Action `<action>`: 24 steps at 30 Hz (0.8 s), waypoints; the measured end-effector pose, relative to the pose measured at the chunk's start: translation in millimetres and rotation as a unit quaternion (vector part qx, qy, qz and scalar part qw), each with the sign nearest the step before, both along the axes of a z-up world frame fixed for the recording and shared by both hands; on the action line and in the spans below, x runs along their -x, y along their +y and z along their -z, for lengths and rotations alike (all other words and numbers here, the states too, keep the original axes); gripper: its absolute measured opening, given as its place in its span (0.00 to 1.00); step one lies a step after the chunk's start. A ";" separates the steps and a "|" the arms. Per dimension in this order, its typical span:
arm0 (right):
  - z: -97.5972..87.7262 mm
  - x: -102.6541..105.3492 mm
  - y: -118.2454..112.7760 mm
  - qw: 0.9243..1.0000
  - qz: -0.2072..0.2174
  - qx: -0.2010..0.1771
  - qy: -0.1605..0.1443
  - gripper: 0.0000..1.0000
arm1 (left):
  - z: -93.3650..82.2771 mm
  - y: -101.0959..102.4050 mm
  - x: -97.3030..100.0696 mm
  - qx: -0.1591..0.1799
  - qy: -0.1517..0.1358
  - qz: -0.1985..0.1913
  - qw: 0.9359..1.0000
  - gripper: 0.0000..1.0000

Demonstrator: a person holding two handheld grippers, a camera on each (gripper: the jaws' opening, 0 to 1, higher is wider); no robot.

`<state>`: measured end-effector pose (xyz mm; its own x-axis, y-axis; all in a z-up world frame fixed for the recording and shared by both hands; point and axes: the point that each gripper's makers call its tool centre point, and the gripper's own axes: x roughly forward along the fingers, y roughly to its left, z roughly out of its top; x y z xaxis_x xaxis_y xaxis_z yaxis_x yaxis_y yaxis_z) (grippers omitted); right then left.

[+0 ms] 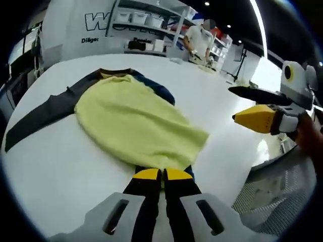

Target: Fold the garment on the visible template until the final outline fits inside the template.

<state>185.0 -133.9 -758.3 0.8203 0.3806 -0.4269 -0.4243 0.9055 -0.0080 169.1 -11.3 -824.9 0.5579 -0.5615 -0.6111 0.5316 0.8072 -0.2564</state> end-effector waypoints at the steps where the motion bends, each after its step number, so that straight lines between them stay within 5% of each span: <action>1: 0.2 0.1 0.1 1.000 0.000 0.000 0.001 0.94 | -4.6 0.3 -1.5 0.006 -0.004 -0.003 1.000 0.00; 14: 1.4 1.1 0.3 1.000 0.000 0.003 0.003 0.94 | -64.2 18.2 -20.3 0.047 -0.056 -0.027 0.997 0.00; 24: 2.5 1.9 0.7 1.000 -0.001 0.005 0.005 0.94 | -103.0 57.6 -31.0 0.068 -0.093 -0.068 0.991 0.00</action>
<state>183.0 -133.1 -760.8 0.8152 0.3781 -0.4387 -0.4266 0.9044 -0.0133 200.2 46.3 -721.8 0.7292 -0.5438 -0.4153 0.4691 0.8392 -0.2752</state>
